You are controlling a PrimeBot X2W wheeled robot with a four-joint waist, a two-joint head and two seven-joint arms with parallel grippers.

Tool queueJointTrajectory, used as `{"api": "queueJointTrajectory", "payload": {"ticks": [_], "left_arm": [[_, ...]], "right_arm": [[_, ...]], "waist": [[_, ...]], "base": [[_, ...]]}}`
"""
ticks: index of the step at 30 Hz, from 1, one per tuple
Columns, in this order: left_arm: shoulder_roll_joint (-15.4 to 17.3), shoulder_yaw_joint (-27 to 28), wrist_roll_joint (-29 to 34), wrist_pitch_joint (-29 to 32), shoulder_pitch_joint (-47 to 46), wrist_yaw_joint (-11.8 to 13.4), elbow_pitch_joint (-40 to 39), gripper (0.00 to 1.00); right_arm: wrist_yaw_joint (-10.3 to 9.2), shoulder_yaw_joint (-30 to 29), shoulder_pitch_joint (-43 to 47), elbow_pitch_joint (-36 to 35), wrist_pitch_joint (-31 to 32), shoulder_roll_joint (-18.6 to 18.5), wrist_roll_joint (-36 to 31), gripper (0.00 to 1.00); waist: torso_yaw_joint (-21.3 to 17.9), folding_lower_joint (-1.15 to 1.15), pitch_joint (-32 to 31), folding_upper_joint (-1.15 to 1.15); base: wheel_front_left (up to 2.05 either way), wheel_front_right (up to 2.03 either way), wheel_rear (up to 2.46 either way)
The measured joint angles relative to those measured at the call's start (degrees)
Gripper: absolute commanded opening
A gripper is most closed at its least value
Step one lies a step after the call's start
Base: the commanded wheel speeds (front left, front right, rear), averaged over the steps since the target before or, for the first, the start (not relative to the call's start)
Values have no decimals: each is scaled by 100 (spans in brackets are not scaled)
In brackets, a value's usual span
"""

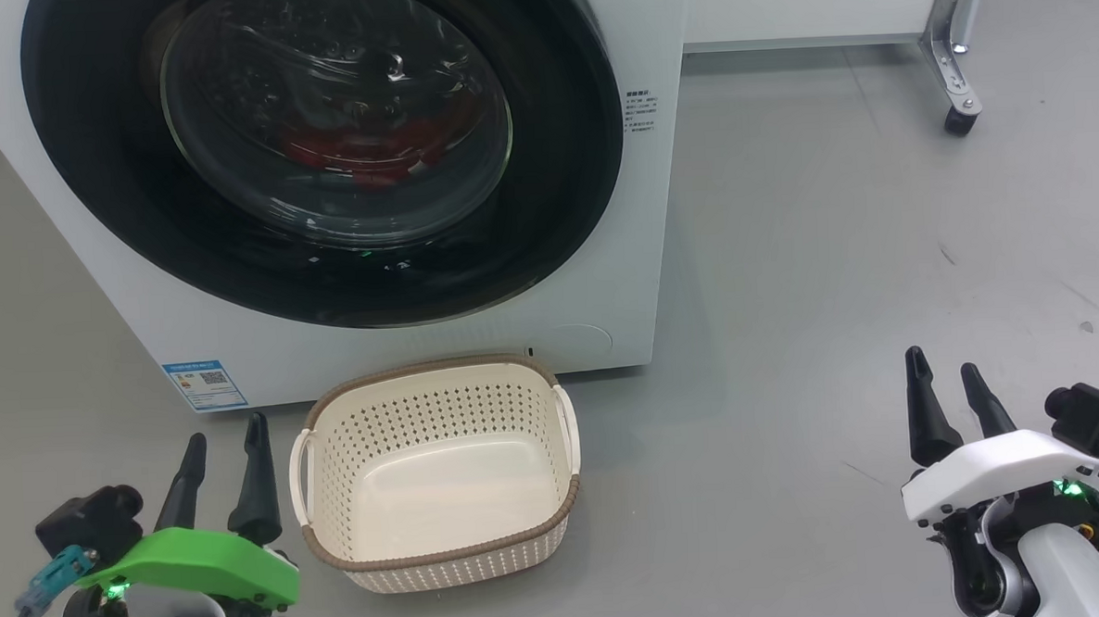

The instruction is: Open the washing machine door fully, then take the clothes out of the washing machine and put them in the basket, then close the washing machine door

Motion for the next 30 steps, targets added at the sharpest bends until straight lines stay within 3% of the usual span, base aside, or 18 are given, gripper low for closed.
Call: {"api": "queueJointTrajectory", "payload": {"ticks": [30], "left_arm": [[38,-561,2092,-630,-141,423,591,100]], "right_arm": [[-144,560,-91,280,-612,15,-2310,100]], "waist": [[-15,0,-16,0]], "base": [[0,0,0]]}}
